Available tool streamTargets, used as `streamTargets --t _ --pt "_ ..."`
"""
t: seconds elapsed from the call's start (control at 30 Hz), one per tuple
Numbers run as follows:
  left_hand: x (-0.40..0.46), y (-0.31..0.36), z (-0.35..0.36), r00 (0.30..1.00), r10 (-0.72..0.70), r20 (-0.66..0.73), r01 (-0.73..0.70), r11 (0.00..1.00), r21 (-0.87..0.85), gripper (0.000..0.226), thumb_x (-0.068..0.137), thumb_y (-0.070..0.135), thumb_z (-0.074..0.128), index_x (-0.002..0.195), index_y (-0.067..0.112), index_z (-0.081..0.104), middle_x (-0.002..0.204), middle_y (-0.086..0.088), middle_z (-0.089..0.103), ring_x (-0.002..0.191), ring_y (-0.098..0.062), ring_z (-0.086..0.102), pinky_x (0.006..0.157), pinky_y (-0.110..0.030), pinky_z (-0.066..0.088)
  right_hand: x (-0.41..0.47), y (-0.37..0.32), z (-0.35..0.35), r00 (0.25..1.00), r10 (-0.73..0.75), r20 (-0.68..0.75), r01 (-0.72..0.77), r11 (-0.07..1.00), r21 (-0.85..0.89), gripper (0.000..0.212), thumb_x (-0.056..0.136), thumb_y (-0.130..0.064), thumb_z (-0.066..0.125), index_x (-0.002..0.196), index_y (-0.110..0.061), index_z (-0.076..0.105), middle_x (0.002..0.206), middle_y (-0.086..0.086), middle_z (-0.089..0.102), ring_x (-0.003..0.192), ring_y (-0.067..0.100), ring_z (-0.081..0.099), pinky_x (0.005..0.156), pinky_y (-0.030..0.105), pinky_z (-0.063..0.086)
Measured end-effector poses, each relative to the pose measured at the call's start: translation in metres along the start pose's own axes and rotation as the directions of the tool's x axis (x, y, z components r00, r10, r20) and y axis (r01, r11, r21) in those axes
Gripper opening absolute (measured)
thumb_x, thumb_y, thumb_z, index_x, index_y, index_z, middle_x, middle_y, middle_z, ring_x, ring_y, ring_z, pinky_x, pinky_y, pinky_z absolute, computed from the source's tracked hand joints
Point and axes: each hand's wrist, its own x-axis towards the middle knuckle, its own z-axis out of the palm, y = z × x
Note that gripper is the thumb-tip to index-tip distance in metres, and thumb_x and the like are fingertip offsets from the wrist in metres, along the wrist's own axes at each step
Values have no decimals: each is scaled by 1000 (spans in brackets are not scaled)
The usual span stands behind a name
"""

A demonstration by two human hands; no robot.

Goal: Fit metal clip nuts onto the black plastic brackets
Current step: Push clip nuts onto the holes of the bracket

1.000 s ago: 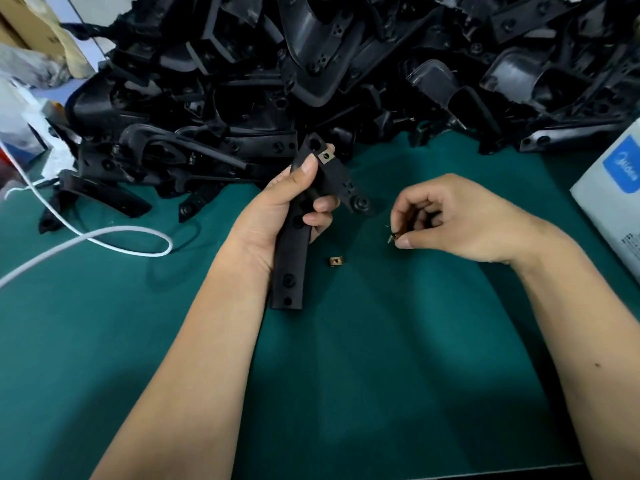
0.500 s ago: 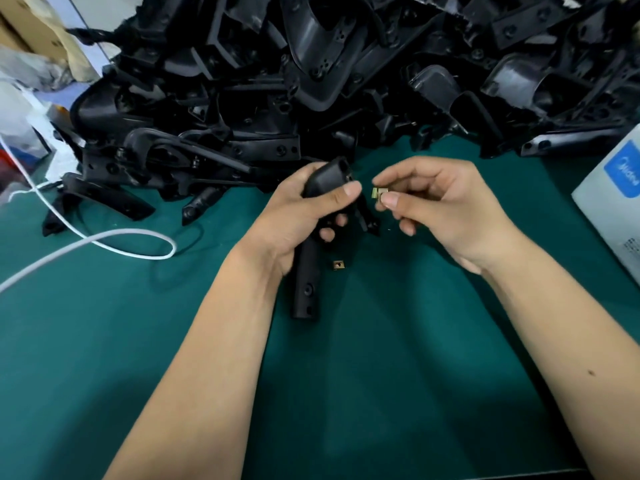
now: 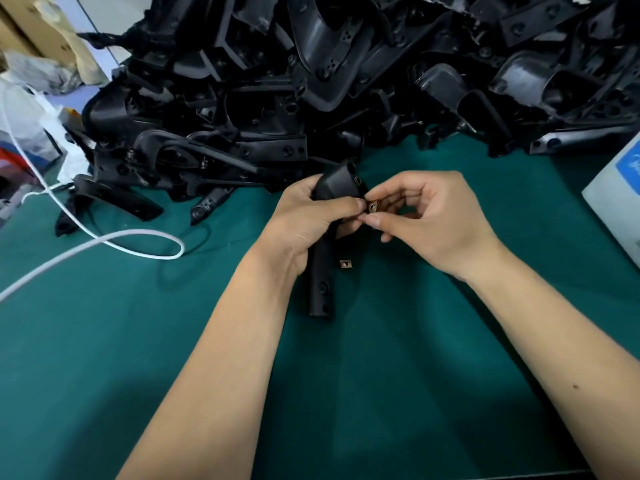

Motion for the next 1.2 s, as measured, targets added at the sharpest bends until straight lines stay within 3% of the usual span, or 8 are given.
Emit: streamTargets --t 0.17,0.23,0.33,0.4,0.47,0.57,0.8,1.2 --pt "1 2 2 991 -32 -128 3 976 -220 21 87 -9 73 105 -1 67 90 -15 75 71 -21 75 64 -25 61 1 2 4 994 -21 -106 21 1000 1 23 86 2 77 100 -16 79 91 2 77 87 20 73 55 27 58" --pt "4 -1 -1 950 131 -283 -119 991 57 32 88 0 78 114 4 60 98 -13 75 79 -17 76 74 -31 64 2 3 2 992 -7 -125 10 1000 27 23 86 0 77 100 -18 79 93 3 79 90 21 74 54 26 57" --pt "6 -7 -9 851 465 -246 -161 676 719 62 81 29 87 133 23 53 102 9 67 93 6 60 84 -10 46 1 4 1 990 40 -138 -32 998 58 23 85 -4 80 99 -22 80 91 3 78 86 21 74 52 26 55" --pt "4 -7 -12 768 615 -178 -137 429 893 66 81 38 85 139 30 55 119 3 58 110 -11 48 98 -21 39 2 5 2 990 42 -132 -34 998 61 25 84 -1 80 99 -22 81 90 3 78 84 18 72 52 25 54" --pt "3 -3 -10 651 754 -87 -275 341 899 38 86 34 79 122 26 71 116 -1 62 107 -20 53 97 -30 45 2 4 2 990 50 -129 -37 995 96 25 83 0 80 99 -20 81 88 4 77 81 15 69 52 24 53" --pt "0 3 -2 778 626 58 -509 572 643 8 97 22 69 93 19 75 83 6 72 71 -12 66 65 -25 50 2 2 3 990 47 -130 -23 983 183 24 83 2 80 97 -18 81 88 10 77 78 17 68 51 24 52" --pt "-4 0 7 916 379 131 -397 806 440 14 102 8 63 89 10 69 74 -10 72 53 -18 64 42 -27 43 1 -1 3 991 31 -128 3 968 253 26 85 6 77 102 -14 79 94 18 76 79 18 70 55 22 52" --pt "-6 -6 23 945 327 28 -303 837 456 17 99 11 61 83 11 65 61 0 61 44 -10 49 39 -19 35 0 -5 2 985 129 -112 -90 949 301 23 89 6 72 99 -14 80 91 20 75 77 19 69 56 23 55"
